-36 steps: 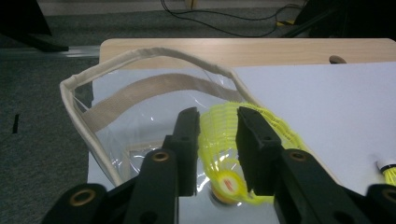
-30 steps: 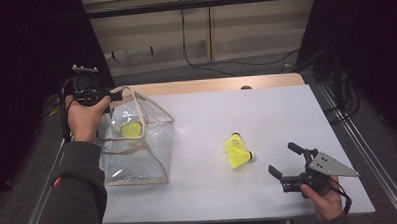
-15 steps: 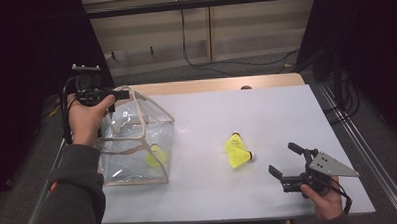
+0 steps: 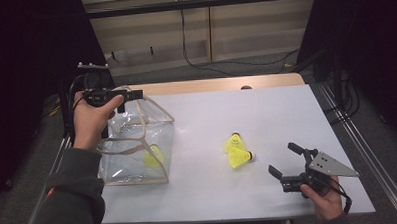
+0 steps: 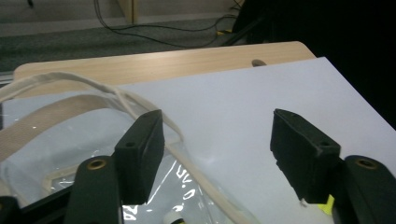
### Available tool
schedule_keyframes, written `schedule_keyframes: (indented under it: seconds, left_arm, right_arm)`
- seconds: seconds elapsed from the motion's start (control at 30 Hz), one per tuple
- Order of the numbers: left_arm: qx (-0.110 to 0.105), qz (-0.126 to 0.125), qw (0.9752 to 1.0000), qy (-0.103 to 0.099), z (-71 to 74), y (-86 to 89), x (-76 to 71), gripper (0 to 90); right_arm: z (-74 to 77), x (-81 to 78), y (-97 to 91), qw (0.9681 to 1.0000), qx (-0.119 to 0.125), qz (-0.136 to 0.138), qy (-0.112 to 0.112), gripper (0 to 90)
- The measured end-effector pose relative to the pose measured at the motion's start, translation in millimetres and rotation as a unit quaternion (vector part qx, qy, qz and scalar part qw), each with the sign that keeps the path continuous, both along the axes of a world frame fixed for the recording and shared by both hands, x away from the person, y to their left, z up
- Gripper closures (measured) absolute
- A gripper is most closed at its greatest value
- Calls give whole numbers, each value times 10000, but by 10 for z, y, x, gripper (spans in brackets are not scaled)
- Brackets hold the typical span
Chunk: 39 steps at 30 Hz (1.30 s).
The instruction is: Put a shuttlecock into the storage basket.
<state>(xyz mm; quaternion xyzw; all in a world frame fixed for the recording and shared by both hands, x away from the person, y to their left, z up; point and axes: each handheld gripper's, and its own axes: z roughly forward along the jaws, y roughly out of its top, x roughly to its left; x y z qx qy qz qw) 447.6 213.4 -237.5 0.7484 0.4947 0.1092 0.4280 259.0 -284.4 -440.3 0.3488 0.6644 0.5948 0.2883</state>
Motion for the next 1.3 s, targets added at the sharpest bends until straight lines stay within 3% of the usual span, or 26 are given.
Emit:
schedule_keyframes:
  seconds: [0.47, 0.7, 0.97, 1.3]
  left_arm:
    - [-108, -562, 9983, -51, 48, -292, -119, 187]
    - [-165, -712, 9973, -113, 63, -404, -186, 175]
    - [-242, -1029, 9943, -142, 55, -569, -292, 164]
    - [-278, -1227, 9918, -205, -8, -735, -311, 149]
  right_arm:
    - [1, 0, 1, 10000, -15, -3, -2, 11]
    - [0, -1, -9, 10000, -32, -4, -6, 12]
    - [1, -12, -4, 10000, -26, -13, 14, 11]
    - [-20, 2, -13, 10000, -58, -7, 46, 11]
